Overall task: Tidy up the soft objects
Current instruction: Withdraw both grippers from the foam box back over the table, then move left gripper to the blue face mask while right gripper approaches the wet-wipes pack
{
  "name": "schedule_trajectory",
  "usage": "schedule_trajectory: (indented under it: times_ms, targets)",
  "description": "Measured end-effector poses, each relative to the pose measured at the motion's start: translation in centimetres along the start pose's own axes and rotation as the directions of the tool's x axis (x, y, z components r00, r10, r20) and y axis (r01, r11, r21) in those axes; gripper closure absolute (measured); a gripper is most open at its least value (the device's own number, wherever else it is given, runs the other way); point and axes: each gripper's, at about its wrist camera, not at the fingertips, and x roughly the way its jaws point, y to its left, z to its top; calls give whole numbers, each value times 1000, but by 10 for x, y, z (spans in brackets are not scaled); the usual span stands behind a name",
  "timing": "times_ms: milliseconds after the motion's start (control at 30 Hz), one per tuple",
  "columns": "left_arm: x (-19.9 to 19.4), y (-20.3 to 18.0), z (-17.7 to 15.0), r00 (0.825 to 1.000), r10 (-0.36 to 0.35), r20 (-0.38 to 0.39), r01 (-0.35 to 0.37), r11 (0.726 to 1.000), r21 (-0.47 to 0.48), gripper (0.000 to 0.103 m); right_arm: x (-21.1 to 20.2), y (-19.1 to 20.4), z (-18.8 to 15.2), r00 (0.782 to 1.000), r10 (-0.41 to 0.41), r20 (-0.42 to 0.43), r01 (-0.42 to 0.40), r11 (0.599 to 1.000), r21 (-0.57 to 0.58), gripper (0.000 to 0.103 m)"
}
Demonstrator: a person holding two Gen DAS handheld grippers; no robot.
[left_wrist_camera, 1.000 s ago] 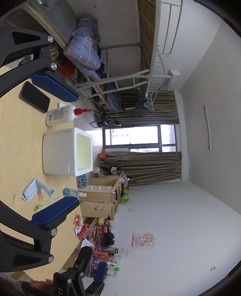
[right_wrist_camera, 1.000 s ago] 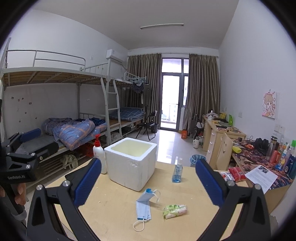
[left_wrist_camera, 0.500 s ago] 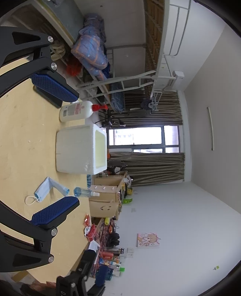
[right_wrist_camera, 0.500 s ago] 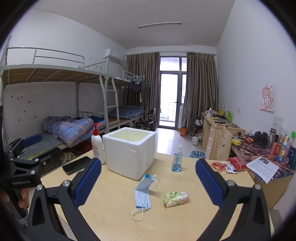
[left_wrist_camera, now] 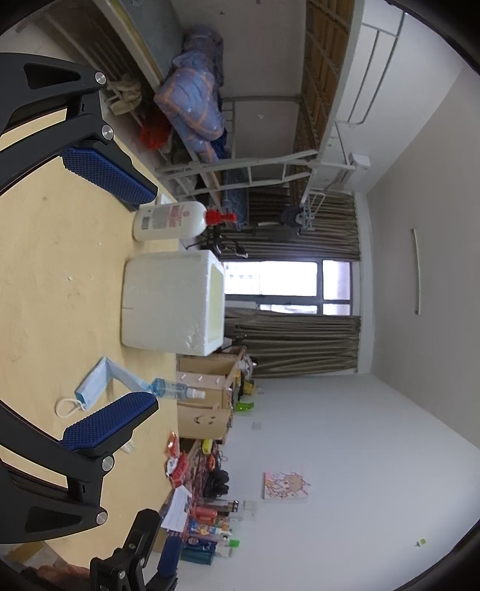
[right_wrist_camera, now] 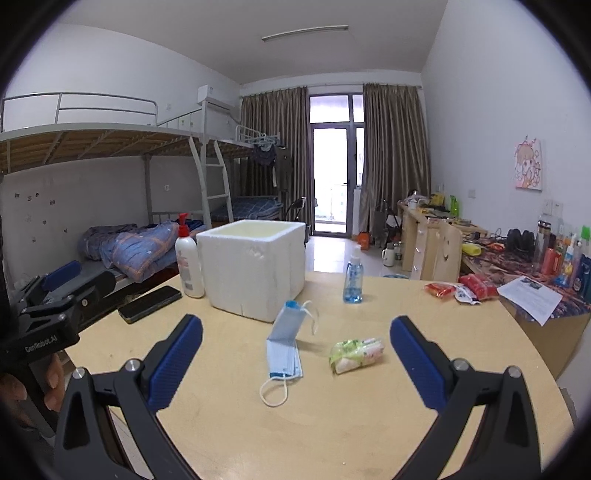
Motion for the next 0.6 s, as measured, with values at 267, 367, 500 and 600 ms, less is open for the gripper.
schedule_trajectory:
  times_ms: [267,367,500,600]
  targets:
    - [16,-10,-23,997,-7,-82,7,1000,0,1,12,-10,-14,999,-17,-50,18,1000,16,0]
    - [20,-10,-26,995,-14,-102,13,1000,-5,1,16,-9,-18,998,-31,-61,32,999,18,0]
    - [24,-12,-27,994,-19,-110,19,1000,-1,1,18,-11,-21,997,-37,-71,39,999,24,0]
    - [27,-16,-28,993,-30,-115,30,1000,2,1,23,-17,-23,996,-44,-82,47,998,34,0]
